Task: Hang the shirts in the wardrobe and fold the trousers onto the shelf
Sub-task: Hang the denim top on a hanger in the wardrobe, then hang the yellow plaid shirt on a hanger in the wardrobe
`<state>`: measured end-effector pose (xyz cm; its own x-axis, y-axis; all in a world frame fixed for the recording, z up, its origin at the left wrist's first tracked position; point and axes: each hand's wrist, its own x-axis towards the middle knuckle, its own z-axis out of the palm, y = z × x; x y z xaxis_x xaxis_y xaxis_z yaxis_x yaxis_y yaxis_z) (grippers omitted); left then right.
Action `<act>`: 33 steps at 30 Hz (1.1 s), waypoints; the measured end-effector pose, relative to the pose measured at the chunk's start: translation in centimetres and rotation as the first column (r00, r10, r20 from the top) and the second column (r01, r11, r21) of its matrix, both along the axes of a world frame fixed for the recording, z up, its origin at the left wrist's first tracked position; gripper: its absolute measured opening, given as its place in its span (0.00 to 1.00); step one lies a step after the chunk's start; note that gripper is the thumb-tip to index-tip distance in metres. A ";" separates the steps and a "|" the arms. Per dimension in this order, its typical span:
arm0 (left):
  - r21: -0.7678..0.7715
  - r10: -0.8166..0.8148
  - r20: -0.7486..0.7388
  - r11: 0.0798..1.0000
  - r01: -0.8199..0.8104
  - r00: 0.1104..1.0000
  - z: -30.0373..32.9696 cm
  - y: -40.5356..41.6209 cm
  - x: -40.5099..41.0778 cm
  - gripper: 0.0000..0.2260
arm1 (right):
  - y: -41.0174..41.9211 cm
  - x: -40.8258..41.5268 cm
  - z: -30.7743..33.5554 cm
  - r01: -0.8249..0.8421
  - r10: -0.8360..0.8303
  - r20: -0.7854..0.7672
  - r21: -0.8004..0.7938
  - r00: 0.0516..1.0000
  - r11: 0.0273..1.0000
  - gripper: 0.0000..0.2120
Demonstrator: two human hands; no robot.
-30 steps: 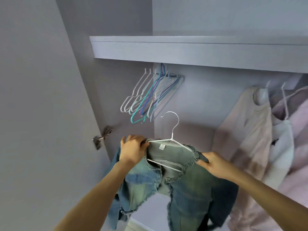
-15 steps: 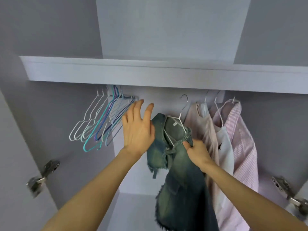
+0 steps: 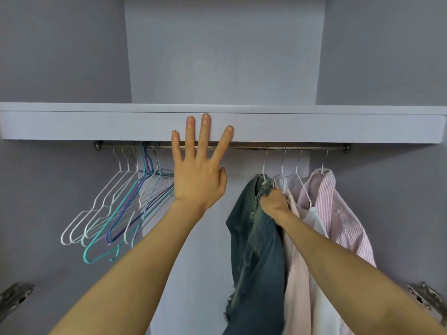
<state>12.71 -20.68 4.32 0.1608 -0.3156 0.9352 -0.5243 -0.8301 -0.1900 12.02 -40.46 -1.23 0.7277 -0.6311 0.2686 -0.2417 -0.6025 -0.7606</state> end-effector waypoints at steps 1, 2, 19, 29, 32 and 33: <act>0.004 -0.001 0.000 1.000 0.001 1.000 0.0 0.1 0.0 0.41 | 0.1 0.0 -0.3 -0.003 0.003 -0.001 0.014 1.000 1.000 0.07; 0.008 0.000 -0.006 1.000 0.000 1.000 0.1 0.2 -0.1 0.41 | 0.3 -0.1 -0.4 -0.002 0.002 -0.001 0.023 1.000 1.000 0.07; -0.094 -0.004 -0.548 0.994 -0.057 0.836 -8.2 11.6 -10.1 0.22 | 14.2 -12.3 -2.7 -0.557 0.554 -0.067 -0.162 0.830 0.814 0.10; -0.126 0.260 -0.854 0.739 -0.662 0.452 -19.0 25.6 -29.6 0.13 | 29.0 -21.1 -12.2 -0.935 0.922 -0.201 0.062 0.332 0.350 0.09; -0.094 0.316 -0.894 0.563 -0.821 0.319 -21.2 29.7 -38.0 0.14 | 34.6 -25.8 -14.9 -0.977 0.966 -0.231 0.143 0.120 0.156 0.09; -0.077 0.332 -0.907 0.475 -0.877 0.259 -21.9 31.3 -42.4 0.15 | 37.3 -28.5 -16.0 -0.984 0.970 -0.241 0.170 0.017 0.060 0.09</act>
<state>-29.67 10.62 -17.60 0.6975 0.6653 0.2662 0.5146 -0.7235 0.4601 -16.51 -3.14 -17.23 0.6813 0.7315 -0.0261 0.4522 -0.4487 -0.7709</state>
